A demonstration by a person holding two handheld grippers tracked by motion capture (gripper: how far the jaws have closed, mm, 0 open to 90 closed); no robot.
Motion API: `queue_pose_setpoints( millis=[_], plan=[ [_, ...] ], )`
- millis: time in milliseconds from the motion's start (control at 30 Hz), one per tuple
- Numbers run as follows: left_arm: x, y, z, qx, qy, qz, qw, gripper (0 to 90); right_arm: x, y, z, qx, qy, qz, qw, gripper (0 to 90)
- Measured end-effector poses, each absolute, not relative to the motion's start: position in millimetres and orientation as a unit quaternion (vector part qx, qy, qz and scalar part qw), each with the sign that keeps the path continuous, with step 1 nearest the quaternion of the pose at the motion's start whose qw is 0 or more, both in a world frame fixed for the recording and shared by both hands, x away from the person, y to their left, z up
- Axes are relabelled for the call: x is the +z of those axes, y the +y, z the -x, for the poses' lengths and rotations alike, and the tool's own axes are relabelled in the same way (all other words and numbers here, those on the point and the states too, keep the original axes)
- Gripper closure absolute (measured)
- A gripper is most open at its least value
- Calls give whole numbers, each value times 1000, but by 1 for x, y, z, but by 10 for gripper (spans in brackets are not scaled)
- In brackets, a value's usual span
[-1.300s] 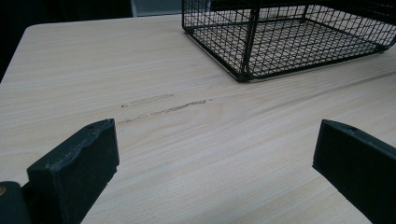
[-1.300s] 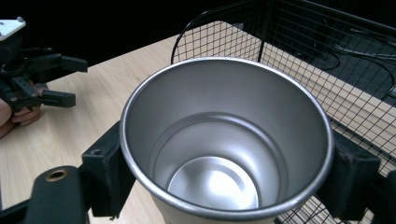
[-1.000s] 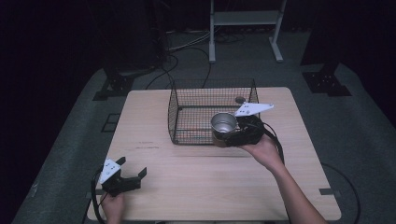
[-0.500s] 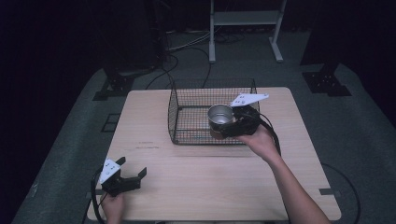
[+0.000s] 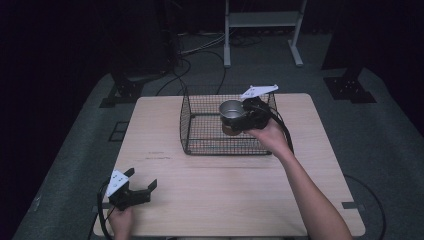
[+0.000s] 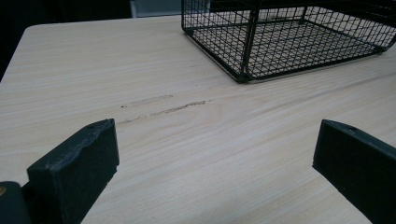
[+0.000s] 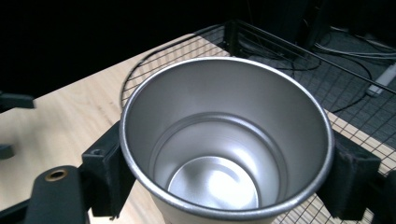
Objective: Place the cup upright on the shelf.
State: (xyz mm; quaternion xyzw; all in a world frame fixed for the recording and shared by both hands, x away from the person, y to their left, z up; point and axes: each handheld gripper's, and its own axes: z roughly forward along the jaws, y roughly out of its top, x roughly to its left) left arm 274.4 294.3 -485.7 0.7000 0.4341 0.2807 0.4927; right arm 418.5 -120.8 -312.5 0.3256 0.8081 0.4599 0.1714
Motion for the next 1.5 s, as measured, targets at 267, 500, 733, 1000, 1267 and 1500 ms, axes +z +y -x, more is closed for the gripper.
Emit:
queue_pose_setpoints(
  millis=[267,500,733,1000,1267,1500],
  plan=[
    [-486,295,-274,280,434,-701,492,0,-320,-121,-442,449,804,-352,168,179],
    [-486,295,-274,280,434,-701,492,0,-316,-116,-455,437,809,-355,168,179],
    [-486,295,-274,280,434,-699,494,0,-311,-104,-471,422,815,-356,175,179],
    [-485,295,-274,280,434,-700,493,0,-322,-98,-488,415,814,-371,165,179],
    [-485,295,-274,279,434,-700,493,0,-337,-99,-500,409,812,-386,155,179],
    [-485,295,-274,279,435,-699,495,0,-349,-100,-507,405,813,-393,142,179]
  ],
)
